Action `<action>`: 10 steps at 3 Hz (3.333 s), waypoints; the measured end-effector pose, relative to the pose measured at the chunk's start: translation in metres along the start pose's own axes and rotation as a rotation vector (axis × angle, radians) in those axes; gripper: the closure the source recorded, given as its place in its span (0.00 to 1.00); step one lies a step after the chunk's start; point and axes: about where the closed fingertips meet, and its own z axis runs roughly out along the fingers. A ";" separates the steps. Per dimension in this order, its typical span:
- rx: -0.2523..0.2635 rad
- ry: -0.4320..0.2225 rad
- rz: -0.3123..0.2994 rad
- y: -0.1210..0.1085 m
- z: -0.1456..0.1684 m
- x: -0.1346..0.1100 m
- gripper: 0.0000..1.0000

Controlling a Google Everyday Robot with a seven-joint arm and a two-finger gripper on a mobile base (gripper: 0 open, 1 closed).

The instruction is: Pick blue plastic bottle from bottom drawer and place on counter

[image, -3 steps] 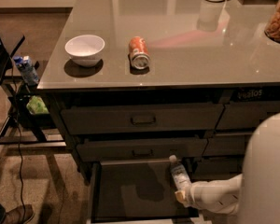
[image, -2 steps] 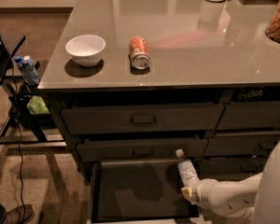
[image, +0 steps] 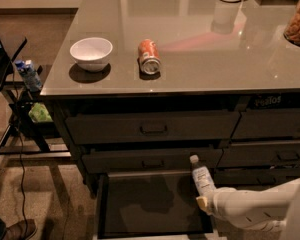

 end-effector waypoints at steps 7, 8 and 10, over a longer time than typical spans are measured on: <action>0.242 -0.241 0.027 -0.102 -0.156 -0.066 1.00; 0.278 -0.338 0.011 -0.111 -0.194 -0.081 1.00; 0.317 -0.414 -0.012 -0.115 -0.230 -0.092 1.00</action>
Offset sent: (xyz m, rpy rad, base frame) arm 0.0229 -0.0436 0.1156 -0.0912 -0.1460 -0.0621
